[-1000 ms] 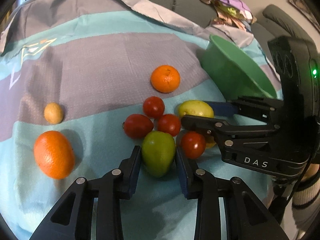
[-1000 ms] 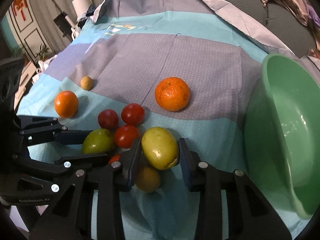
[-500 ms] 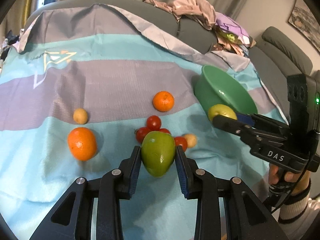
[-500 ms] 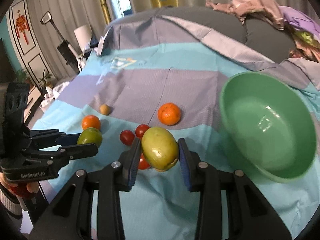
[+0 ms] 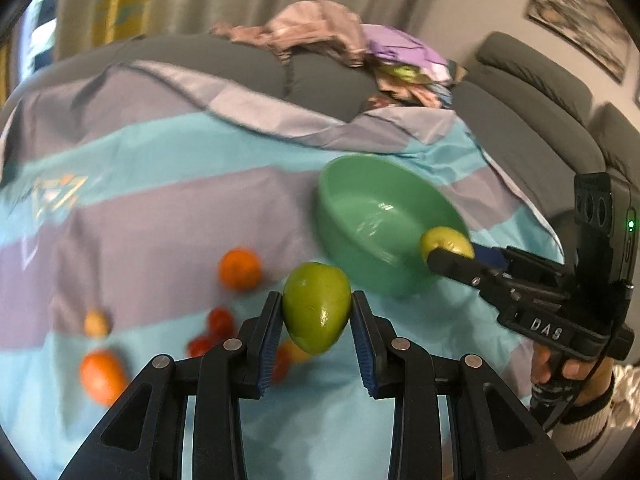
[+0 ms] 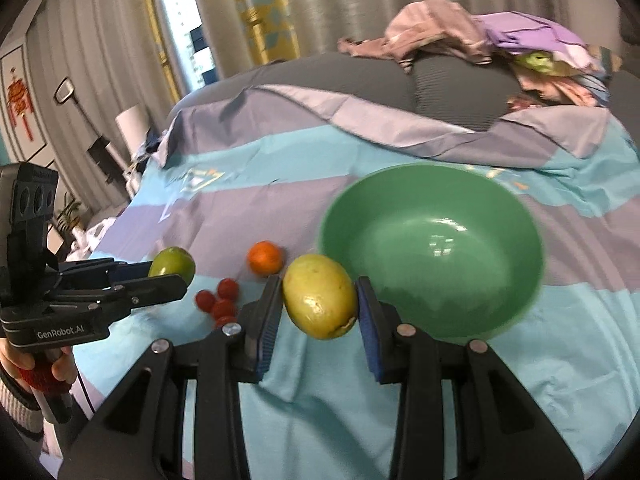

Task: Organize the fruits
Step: 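Carry both fruits into the green bowl and open both tools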

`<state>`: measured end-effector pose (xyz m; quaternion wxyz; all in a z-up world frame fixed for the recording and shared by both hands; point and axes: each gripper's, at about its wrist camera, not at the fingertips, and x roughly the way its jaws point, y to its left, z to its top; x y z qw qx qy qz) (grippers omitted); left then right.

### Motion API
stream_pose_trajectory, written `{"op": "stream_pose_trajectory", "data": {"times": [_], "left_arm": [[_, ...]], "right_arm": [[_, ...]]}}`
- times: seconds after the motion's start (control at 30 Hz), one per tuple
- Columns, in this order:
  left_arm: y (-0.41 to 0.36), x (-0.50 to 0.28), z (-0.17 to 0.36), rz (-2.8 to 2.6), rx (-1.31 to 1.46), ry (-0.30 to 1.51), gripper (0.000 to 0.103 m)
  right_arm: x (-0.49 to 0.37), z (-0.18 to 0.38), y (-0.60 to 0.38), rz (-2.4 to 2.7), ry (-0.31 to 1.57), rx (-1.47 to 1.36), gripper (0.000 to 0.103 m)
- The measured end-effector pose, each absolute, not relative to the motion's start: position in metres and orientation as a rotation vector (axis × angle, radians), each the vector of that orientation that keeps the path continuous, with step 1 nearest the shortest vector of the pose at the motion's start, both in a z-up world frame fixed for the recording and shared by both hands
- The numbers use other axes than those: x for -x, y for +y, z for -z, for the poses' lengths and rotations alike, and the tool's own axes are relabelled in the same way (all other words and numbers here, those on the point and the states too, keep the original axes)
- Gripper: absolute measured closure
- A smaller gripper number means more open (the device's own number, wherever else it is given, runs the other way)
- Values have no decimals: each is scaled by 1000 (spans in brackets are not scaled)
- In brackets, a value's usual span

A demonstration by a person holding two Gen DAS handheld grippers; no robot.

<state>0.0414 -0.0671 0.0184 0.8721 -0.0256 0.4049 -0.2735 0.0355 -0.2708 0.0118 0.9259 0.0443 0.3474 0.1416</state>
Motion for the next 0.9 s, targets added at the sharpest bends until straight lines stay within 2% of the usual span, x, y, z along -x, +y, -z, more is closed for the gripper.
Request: {"op": "stream_pose_trajectory", "data": {"times": [0.4,0.7,0.77,0.83,0.9], "left_arm": [[-154,-93,-10,677,-51,835,69],[-177,-101,6,643,-140,879,69],[-178,-100,4,637,-150,876,69],[-174,-97,0,638,-143,866,59],[-166,-92,-8,637,-116,843,55]], "right_arm": [[-51,2,-314,-170,730,-134,66],[-59,10,-322,-134,760,-134,64],[-56,8,-325,-136,756,-149,61],[-52,5,-326,-130,745,-151,61],[-45,-1,-330,-122,730,-159,59]]}}
